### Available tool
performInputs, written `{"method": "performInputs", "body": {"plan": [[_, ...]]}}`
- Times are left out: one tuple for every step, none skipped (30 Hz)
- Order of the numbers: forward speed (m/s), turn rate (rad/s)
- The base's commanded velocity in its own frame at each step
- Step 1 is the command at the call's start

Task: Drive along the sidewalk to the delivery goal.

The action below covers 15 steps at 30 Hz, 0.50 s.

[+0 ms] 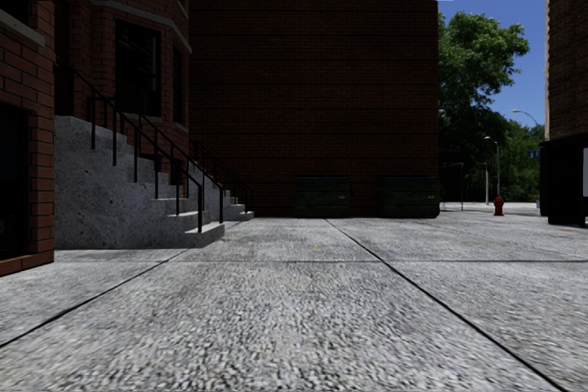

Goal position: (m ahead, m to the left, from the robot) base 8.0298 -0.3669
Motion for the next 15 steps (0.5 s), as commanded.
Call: {"method": "performInputs", "body": {"plan": [[1.91, 0.00], [1.91, 0.00], [1.91, 0.00], [1.92, 0.00], [1.92, 0.00], [1.92, 0.00], [1.92, 0.00], [1.92, 0.00], [1.92, 0.00], [1.92, 0.00], [1.92, 0.00], [1.92, 0.00], [1.92, 0.00], [1.92, 0.00], [1.92, 0.00]]}}
